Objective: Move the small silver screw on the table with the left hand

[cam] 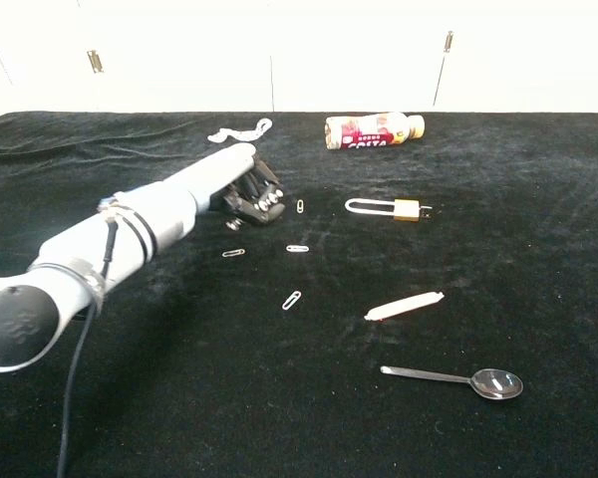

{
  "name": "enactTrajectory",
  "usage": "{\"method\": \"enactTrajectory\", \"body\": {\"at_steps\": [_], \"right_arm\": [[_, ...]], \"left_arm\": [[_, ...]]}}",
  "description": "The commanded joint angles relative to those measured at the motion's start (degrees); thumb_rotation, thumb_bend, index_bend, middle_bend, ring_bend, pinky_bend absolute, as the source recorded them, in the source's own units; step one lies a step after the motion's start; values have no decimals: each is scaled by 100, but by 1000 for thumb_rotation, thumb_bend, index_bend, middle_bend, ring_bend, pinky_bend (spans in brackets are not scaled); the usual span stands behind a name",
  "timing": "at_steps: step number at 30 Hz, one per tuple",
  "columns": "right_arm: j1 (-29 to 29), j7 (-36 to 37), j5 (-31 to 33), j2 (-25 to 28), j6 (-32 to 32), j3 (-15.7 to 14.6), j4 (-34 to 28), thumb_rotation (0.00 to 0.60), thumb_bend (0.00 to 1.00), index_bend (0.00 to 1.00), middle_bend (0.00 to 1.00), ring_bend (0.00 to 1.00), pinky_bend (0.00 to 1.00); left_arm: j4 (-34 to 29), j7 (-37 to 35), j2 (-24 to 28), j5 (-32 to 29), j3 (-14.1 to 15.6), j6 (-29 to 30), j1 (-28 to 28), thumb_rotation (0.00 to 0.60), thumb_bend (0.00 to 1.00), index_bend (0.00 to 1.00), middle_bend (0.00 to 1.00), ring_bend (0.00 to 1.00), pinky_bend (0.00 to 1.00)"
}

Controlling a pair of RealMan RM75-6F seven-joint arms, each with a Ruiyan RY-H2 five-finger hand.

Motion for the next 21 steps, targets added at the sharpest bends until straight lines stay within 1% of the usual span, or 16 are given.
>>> {"method": "enactTrajectory", "body": {"at_steps": [1, 7, 11, 16, 21], "right_arm": [[-63, 46, 37, -24, 56, -5, 45, 600, 289, 0, 0, 15, 0], [-184, 117, 118, -84, 146, 2, 107, 600, 289, 0, 0, 14, 0], [-251, 142, 111, -118, 234, 3, 142, 600, 290, 0, 0, 14, 0], [-261, 136, 77, -134, 251, 16, 165, 600, 290, 0, 0, 13, 0], [-197, 40, 37, -121, 137, 17, 128, 600, 289, 0, 0, 14, 0]], "left_arm": [[353, -192, -239, 96, 19, -177, -180, 600, 511, 813, 1000, 1000, 1000], [642, -391, -431, 235, 92, -281, -294, 600, 512, 813, 1000, 1000, 1000], [747, -417, -468, 284, 124, -295, -310, 600, 513, 814, 1000, 1000, 1000], [745, -386, -405, 324, 134, -229, -279, 600, 513, 815, 1000, 1000, 1000], [704, -282, -250, 326, 132, -160, -216, 600, 514, 815, 1000, 1000, 1000]]}}
